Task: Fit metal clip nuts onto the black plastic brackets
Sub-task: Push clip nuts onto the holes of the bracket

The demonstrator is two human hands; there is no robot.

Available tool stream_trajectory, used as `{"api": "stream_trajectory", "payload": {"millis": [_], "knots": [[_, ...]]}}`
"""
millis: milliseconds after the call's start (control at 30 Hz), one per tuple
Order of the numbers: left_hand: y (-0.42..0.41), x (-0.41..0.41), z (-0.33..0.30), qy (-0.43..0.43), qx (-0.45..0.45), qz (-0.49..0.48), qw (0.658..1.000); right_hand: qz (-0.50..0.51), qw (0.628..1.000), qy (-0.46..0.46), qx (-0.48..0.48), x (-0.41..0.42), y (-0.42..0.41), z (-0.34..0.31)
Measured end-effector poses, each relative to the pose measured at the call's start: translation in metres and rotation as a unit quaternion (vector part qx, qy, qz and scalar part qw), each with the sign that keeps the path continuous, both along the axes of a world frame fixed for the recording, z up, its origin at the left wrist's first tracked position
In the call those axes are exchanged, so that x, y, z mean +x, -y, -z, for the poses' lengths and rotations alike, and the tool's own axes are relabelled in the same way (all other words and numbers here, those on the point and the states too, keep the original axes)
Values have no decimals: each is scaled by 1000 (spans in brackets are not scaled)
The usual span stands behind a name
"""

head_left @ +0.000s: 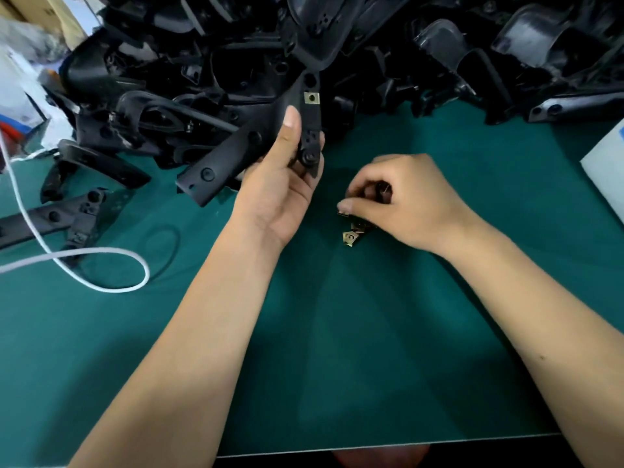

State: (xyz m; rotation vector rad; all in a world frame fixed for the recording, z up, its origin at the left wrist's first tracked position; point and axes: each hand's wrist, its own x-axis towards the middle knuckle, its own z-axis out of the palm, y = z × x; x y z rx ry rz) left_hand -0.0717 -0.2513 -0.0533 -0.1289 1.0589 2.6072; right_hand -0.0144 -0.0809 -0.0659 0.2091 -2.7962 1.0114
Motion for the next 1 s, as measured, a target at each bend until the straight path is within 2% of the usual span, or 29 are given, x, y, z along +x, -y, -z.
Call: {"api": "stream_trajectory", "payload": {"millis": [133, 233, 300, 400, 467, 567, 633, 700, 800, 1000], "knots": [[-7, 5, 3, 1, -17, 25, 1000, -14, 998, 36, 54, -4, 6, -5], [-7, 8, 4, 8, 5, 65, 998, -18, 993, 40, 105, -3, 7, -4], [-5, 8, 4, 17, 22, 90, 996, -2, 995, 30, 97, -2, 5, -2], [-6, 9, 5, 25, 35, 99, 994, 47, 999, 13, -6, 0, -2, -1], [-9, 10, 6, 17, 26, 92, 995, 77, 988, 17, -136, 0, -4, 2], [-12, 10, 8, -2, -24, 78, 997, 80, 929, 56, -356, 0, 0, 3], [-12, 9, 9, 0, -44, 67, 997, 72, 890, 79, -444, 0, 4, 3], [-11, 8, 9, 6, -49, 61, 997, 75, 863, 87, -491, 0, 6, 3], [-10, 10, 7, 8, -50, 67, 996, 79, 843, 66, -528, -1, 5, 3], [-10, 15, 5, -11, -94, 76, 993, 62, 844, 18, -532, 0, 6, 3]]}}
